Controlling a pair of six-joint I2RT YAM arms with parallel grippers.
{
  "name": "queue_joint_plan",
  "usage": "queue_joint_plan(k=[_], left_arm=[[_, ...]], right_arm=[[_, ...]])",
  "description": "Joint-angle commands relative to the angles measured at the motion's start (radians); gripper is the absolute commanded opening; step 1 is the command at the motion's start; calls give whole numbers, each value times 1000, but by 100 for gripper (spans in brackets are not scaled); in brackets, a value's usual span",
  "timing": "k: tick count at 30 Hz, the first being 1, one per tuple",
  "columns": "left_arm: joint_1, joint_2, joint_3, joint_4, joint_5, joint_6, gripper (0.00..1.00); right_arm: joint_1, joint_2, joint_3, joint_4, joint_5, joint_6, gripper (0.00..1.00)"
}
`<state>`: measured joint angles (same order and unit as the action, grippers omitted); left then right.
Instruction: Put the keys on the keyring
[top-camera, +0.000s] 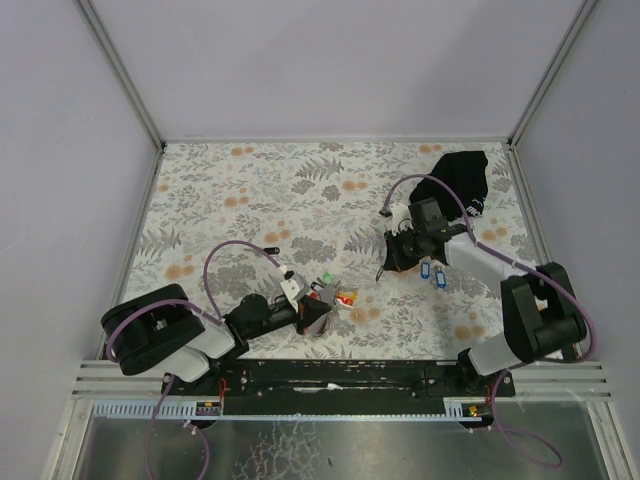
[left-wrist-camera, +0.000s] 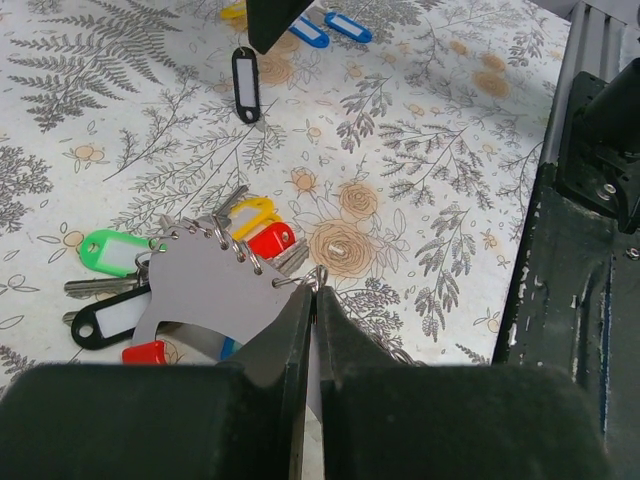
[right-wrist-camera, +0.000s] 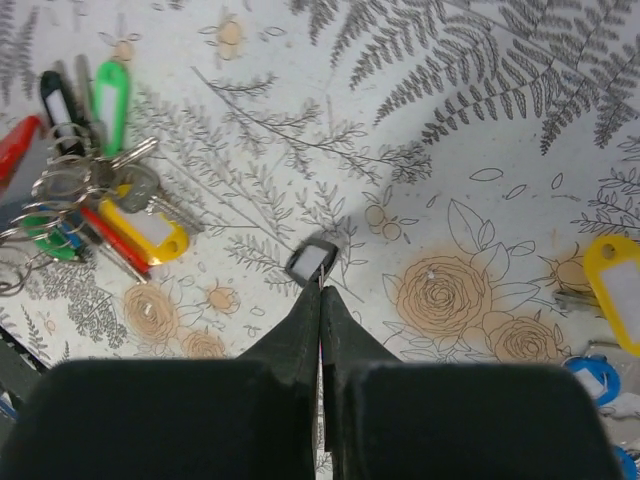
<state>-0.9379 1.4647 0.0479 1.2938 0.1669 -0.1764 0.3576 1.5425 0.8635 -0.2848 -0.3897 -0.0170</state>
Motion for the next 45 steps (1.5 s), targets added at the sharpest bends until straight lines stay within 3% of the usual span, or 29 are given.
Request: queue_joint_plan(k=[1,8,19,31,45], left_arm=[[0,1,-7,154,24,39,0],[3,-29,-20,185,65,86,0],[10,-75,39,99,140,129,0],[27,-23,41,148,190,127,0],[39,73,16,284,173,69,0]], right_arm=[[41,-141,-68,107,-56,-102,0],[182,-289,-205,269,-70,-203,0],[249,-410,-399,544,-252,-247,0],[268,-511,-483,630,-355,-242,0],[310,-430,-443,596,-389,-273,0]])
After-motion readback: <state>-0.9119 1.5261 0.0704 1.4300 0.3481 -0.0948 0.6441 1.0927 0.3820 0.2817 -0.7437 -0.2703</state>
